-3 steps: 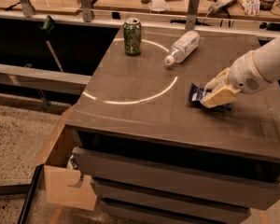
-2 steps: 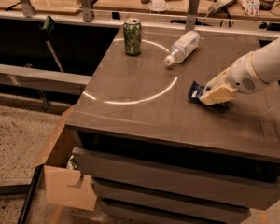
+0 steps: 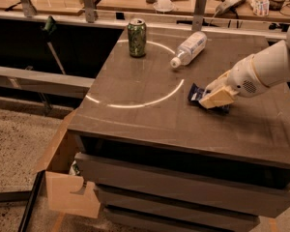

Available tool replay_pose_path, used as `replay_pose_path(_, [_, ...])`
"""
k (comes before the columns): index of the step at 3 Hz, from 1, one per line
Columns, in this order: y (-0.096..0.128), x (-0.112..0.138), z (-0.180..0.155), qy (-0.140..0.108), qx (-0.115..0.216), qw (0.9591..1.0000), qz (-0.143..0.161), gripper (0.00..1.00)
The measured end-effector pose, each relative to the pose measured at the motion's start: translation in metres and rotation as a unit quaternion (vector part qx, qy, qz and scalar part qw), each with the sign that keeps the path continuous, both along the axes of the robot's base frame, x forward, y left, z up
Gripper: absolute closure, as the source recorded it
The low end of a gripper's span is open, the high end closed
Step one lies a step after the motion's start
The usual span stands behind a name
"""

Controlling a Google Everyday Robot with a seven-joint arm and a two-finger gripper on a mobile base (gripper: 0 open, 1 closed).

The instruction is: Move rxbar blueberry near green can

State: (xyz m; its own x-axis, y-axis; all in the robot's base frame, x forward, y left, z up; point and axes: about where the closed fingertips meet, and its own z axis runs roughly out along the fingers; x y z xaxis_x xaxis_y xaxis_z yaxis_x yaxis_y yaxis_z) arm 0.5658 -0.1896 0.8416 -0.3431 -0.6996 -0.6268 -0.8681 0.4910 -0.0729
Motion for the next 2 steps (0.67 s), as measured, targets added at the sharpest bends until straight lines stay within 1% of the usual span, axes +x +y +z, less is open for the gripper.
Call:
replay_pose_path(1, [0.038,0.01,-0.003,-0.012,0.063,0.998,-0.007,1.0])
replay_pose_path(2, [0.092,0.041,0.018,-0.053,0.112,0.9921,-0.021,1.0])
